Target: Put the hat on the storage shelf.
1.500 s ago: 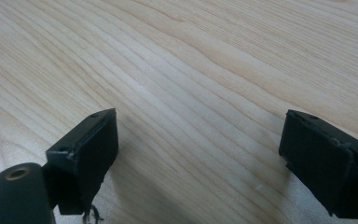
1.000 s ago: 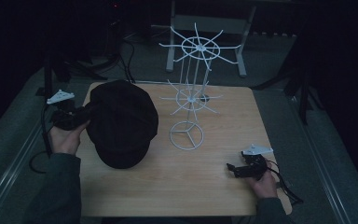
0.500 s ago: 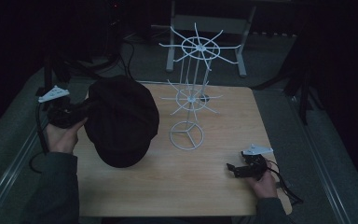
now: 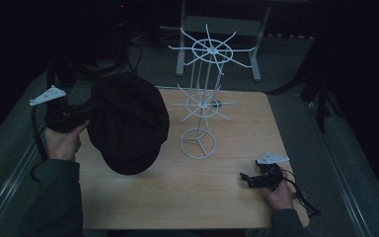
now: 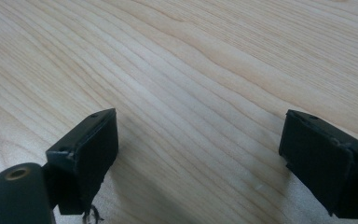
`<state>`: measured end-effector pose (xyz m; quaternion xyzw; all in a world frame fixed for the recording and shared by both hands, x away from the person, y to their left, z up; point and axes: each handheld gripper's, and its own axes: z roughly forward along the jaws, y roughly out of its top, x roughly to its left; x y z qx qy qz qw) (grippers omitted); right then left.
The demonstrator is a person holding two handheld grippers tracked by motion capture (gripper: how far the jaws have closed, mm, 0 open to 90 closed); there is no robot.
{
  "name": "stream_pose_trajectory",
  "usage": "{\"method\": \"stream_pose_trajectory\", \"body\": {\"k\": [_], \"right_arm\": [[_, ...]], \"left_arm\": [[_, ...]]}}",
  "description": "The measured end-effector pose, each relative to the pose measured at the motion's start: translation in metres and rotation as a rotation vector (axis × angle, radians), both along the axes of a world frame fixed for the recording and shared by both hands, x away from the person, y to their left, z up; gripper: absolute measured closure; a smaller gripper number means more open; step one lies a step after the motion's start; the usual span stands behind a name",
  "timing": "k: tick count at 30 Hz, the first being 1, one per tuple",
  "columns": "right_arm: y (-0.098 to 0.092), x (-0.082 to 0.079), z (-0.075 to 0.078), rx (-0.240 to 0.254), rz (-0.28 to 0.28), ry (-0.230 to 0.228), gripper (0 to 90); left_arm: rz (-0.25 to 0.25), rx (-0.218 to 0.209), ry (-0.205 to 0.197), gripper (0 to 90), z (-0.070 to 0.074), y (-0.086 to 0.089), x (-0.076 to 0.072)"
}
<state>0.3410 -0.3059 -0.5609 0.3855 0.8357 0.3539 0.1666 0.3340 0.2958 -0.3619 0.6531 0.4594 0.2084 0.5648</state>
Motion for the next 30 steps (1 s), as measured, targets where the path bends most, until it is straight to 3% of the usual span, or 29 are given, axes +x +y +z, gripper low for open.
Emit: {"method": "stream_pose_trajectory", "body": {"k": [30], "right_arm": [[0.000,0.000,0.000,0.000,0.000,0.001,11.6]], "left_arm": [[-0.095,-0.101,-0.091,78.3,0.029,-0.022,0.001]]}}
